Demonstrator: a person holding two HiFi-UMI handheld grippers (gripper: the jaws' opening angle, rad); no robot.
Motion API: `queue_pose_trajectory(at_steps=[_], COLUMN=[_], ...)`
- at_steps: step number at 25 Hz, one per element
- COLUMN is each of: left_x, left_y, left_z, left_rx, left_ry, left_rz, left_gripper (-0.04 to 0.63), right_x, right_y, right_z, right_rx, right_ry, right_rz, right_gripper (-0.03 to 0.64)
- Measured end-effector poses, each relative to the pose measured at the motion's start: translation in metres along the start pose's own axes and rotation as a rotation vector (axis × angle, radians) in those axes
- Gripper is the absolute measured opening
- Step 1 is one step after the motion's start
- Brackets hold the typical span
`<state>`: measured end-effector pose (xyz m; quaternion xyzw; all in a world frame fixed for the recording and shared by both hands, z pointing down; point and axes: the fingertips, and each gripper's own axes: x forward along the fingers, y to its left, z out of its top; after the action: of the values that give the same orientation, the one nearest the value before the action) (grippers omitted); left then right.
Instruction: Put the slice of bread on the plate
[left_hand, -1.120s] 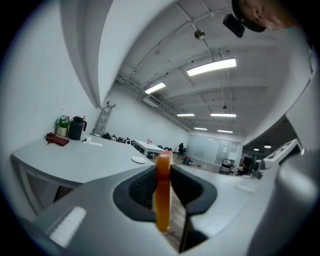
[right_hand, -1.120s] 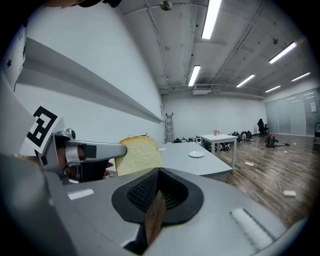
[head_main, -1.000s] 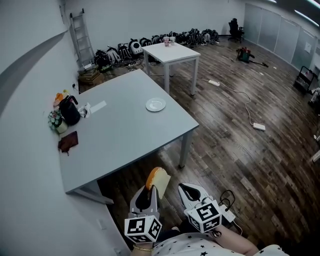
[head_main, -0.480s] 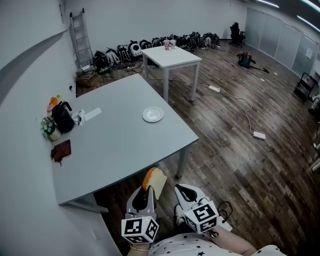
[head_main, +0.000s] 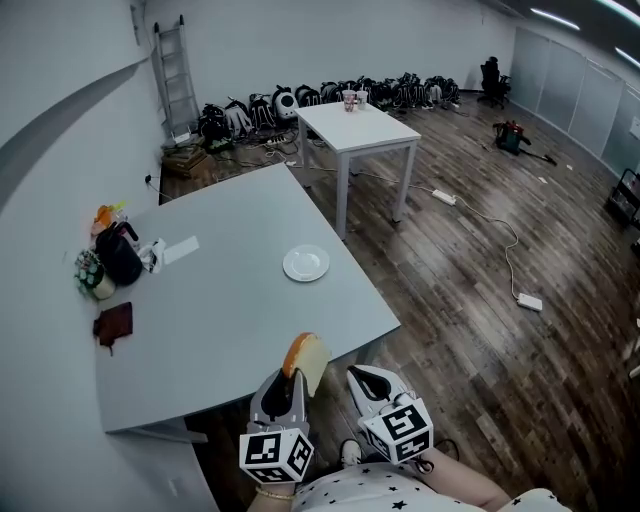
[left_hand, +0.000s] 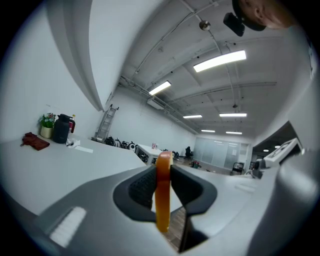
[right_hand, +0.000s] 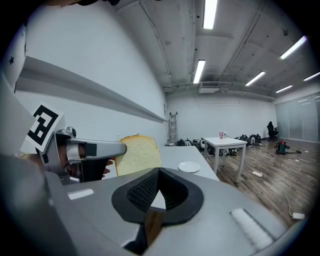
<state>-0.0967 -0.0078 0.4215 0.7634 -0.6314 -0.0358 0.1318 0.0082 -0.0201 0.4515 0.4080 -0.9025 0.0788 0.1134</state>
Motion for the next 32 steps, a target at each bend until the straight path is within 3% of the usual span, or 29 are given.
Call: queue_pose_trajectory(at_steps=[15,32], left_x=[0.095,0.223], left_y=[0.003,0.06], left_z=[0.006,0.013], left_rx=[0.009,-0.043], left_ry=[0.014,0.043], left_rz=[0.054,0.068], left_gripper=[0.091,0.091], right_x=[0.066,0.18], right_y=[-0.072,-0.139], right_z=[0.01,0.03], right_rx=[0.027,0.024], right_ry=[0.012,0.055], right_rz=[0.05,0.055], right_gripper=[-0.002,-0.002])
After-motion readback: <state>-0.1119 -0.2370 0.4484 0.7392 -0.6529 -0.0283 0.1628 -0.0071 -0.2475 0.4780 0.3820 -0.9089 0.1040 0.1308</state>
